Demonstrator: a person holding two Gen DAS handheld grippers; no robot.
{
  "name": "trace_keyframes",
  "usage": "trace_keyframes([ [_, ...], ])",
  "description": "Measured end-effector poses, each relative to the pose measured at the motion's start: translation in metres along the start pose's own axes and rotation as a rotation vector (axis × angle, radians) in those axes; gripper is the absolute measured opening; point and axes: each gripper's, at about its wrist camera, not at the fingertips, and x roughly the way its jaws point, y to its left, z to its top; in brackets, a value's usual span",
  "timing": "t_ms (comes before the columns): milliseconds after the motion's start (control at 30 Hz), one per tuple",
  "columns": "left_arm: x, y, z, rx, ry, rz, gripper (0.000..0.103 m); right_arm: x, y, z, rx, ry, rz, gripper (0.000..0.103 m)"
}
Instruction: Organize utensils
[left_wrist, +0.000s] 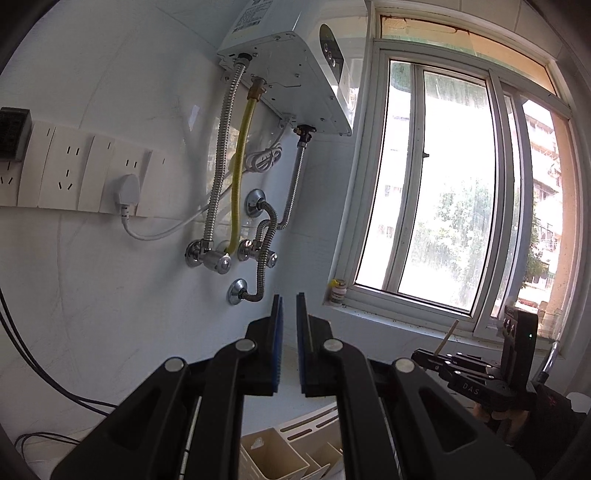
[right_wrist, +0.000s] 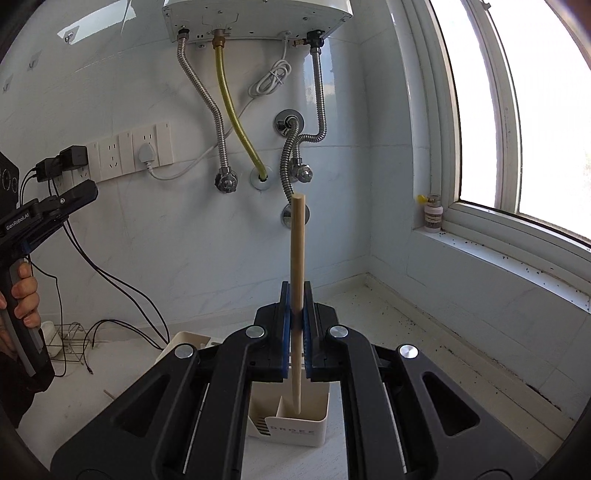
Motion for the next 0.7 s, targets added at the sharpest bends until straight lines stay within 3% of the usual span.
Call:
trace_keyframes([
  [233, -0.022, 0.010, -0.038, 0.122, 0.163, 0.029, 0.006, -0.003, -0.002, -0.009, 0.007, 0.010, 0.013, 0.005],
  [400, -0.030, 0.029, -0.082, 0.228, 0.357, 0.058, 0.007, -0.003, -0.003, -0.014, 0.013, 0.020, 0.013, 0.005],
  [567, -0.034, 0.063, -0.139, 0.250, 0.592, 0.076, 0.007, -0.001, -0.002, -0.016, 0.013, 0.026, 0.017, 0.005],
  [700, -0.036, 0.095, -0.182, 0.311, 0.745, 0.129, 0.022, 0.003, 0.000, -0.017, 0.013, 0.037, 0.021, 0.005],
])
